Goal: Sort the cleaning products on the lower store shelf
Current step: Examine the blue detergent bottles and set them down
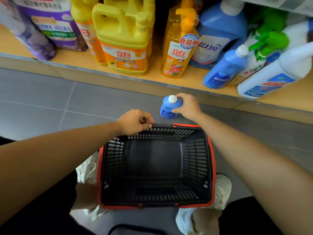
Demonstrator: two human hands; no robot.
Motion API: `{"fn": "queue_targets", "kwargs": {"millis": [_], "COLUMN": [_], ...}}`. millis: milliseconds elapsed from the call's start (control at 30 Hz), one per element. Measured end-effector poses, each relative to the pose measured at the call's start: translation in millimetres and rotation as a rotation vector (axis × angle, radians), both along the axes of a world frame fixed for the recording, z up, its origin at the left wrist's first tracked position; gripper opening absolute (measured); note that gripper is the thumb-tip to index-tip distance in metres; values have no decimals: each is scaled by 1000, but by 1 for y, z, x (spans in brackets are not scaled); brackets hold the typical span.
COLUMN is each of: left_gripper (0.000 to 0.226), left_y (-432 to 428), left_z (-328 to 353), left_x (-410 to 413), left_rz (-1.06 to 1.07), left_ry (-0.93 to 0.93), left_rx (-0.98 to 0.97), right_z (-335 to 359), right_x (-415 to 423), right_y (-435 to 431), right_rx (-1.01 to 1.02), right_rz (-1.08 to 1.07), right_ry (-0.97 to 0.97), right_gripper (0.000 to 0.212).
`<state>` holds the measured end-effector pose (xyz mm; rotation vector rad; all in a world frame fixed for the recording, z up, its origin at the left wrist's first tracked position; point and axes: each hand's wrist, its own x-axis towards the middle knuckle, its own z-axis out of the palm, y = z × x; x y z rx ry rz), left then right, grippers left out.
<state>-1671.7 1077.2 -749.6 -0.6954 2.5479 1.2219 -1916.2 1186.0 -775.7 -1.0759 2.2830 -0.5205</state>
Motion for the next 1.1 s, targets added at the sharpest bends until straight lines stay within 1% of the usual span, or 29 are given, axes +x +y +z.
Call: {"fn": "queue_targets", "kwargs": {"millis": [100,200,233,267,300,333,367,400,433,467,500,533,600,667,733,833,900,1000,1100], "left_gripper": [14,19,19,19,19,19,19,19,18,18,17,17,16,16,15,14,14,20,36], "left_y": [5,11,12,12,11,10,9,8,7,7,7,7,8,10,11,15,16,15,15], "left_z": [-1,-4,-4,-4,-4,-4,-4,-5,-5,-6,-6,-6,-5,-3,0,4,8,20,39], "left_x": [1,2,0,-3,-6,-9,-12,-15,-18,-20,-22,-24,-26,-26,-26,-27,-28,-32,-36], "left_rz": [14,53,60,61,59,53,46,39,32,26,19,11,1,-3,-17,-49,-79,-151,-116], "left_ry": [-17,-19,-19,-19,-18,-17,-18,-20,-23,-28,-32,-35,-35,-38,-40,-55,-82,-120,-62], "left_rx": [-76,-152,-163,-168,-167,-165,-165,-169,-172,-176,-183,-189,-192,-189,-164,-137,-116,-100,-129], "right_z": [-14,-4,6,18,33,47,63,79,93,105,115,123,133,138,139,145,152,164,177], "right_x": [0,-8,-14,-20,-26,-33,-40,-48,-56,-66,-77,-88,-108,-121,-125,-126,-124,-109,-88], "right_y": [5,11,14,18,20,23,26,28,29,31,32,33,34,31,26,17,16,27,45], "right_rx": [-29,11,15,-15,-102,-231,-374,-497,-588,-641,-646,-606,-437,-296,-243,-227,-204,-215,-305], "right_rz": [-59,33,39,11,-45,-119,-197,-276,-344,-392,-414,-402,-302,-182,-109,-67,-46,-36,-41], "right_ry": [-93,-202,-191,-127,10,179,333,450,511,527,523,511,463,417,411,463,471,433,397], "right_gripper": [61,65,63,55,43,31,23,23,28,36,45,56,72,78,73,44,32,28,23]}}
